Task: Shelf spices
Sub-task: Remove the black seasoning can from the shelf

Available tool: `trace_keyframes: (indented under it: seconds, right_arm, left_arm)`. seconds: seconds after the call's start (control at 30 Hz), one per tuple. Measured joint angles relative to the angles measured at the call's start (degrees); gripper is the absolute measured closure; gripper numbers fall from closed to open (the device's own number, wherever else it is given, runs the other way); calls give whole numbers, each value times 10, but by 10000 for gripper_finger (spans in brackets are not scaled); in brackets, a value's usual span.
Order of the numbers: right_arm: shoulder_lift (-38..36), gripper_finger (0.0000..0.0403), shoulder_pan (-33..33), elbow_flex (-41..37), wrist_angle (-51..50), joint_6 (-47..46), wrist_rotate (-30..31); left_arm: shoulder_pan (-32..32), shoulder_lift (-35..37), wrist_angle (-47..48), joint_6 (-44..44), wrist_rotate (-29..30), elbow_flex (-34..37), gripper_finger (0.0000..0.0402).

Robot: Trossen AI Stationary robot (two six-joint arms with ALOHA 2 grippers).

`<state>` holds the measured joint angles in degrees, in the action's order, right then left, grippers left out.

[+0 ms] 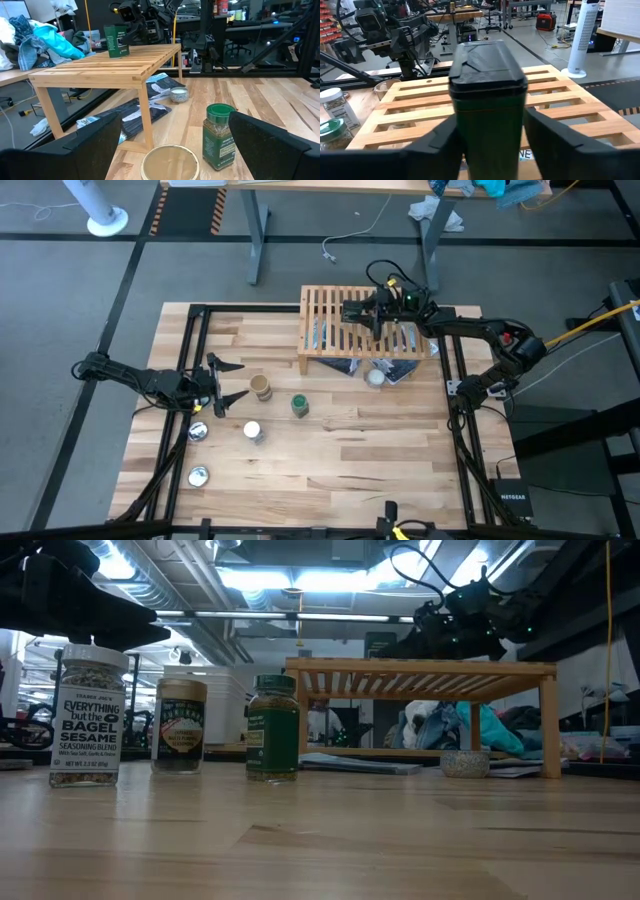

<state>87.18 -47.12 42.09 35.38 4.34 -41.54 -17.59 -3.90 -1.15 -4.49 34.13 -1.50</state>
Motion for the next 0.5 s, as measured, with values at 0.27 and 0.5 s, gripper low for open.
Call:
trace_keyframes:
  seconds: [0.27,0.5]
  right_arm:
    - [0,287,25,0,-8,-11,15]
    - [-16,287,52,0,-9,-11,36]
  left_arm:
    - [0,0,0,0,0,0,41]
    - [0,0,0,0,0,0,40]
